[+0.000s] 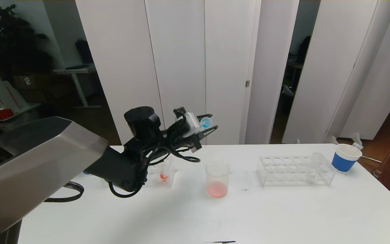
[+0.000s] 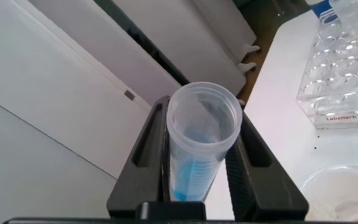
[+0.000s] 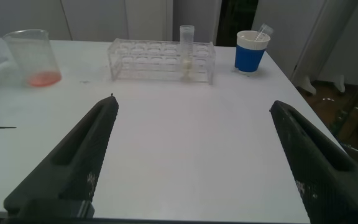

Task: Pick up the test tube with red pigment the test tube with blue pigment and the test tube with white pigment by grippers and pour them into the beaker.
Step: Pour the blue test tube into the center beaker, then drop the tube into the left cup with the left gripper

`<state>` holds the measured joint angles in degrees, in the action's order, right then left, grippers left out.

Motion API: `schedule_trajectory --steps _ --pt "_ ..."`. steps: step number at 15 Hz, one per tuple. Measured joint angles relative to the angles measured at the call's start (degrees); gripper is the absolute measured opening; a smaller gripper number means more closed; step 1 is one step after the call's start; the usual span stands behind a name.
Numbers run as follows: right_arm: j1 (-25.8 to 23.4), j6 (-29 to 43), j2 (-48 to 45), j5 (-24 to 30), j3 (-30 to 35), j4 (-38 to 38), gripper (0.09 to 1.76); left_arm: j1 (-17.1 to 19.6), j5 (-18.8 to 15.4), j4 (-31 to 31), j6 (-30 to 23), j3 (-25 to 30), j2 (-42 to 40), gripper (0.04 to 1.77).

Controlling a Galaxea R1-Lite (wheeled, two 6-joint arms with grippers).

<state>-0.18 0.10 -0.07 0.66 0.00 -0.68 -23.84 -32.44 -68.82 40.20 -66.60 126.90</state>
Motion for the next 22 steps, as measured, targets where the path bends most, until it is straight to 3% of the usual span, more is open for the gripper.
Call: schedule_trajectory --steps 3,7,11,17,22 --pt "0.0 0.0 0.0 0.02 0.0 0.0 1.75 0.06 -0.02 -0.34 8.41 0.21 2.15 0.59" --pt "0.0 0.0 0.0 0.02 0.0 0.02 1.75 -0.05 0.35 -1.35 14.57 0.26 4.11 0.59" --pt "0.02 -0.02 0.0 0.05 0.0 0.0 1.75 -0.27 0.46 -7.42 18.94 0.28 6.25 0.59" --pt "0.02 0.0 0.0 0.0 0.0 0.0 1.75 -0.54 0.89 -9.92 25.31 -0.07 8.87 0.59" --pt "0.02 0.0 0.0 0.0 0.0 0.02 1.75 -0.93 1.55 -15.93 28.48 -0.49 10.41 0.59"
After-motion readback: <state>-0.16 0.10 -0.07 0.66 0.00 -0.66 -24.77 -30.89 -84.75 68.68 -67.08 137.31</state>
